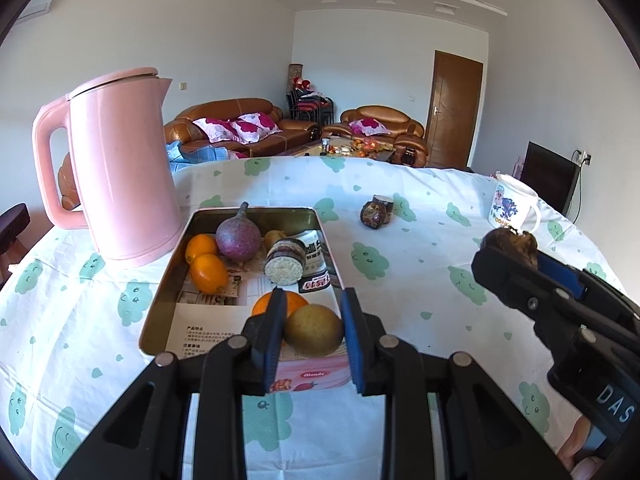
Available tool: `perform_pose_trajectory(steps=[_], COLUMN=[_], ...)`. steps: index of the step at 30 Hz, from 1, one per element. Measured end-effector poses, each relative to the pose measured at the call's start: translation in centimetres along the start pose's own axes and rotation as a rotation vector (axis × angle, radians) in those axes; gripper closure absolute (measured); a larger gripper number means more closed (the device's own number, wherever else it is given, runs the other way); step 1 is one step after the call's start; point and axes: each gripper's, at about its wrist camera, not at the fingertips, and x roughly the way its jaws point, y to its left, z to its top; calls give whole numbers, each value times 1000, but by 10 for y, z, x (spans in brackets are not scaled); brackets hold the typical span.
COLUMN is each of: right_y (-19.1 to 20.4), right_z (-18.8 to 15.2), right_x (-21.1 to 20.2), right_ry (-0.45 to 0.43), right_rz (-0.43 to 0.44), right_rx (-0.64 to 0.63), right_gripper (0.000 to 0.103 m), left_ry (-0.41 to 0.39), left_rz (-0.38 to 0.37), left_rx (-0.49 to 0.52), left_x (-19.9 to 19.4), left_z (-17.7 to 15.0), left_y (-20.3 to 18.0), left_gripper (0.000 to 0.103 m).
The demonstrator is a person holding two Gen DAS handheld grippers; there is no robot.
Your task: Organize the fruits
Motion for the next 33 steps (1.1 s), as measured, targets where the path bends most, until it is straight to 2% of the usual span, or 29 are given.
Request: perform_pose_trajectory(steps=[18, 25, 33], right_y=[42, 55, 56], right_z=[6, 11, 17], right_x=[15, 31, 54], right_ry=[4, 8, 21], right_rz=[89, 107, 104], right_rx=[-57, -83, -83], right_gripper=[57, 57, 57], left_ry=[-36, -30, -9], left_rz=[87, 123, 128], left_rx=[-80, -91, -93], left_x=[-10, -2, 13], left_z=[7, 10, 14], left_y=[53, 69, 74], left_gripper=[74, 74, 74])
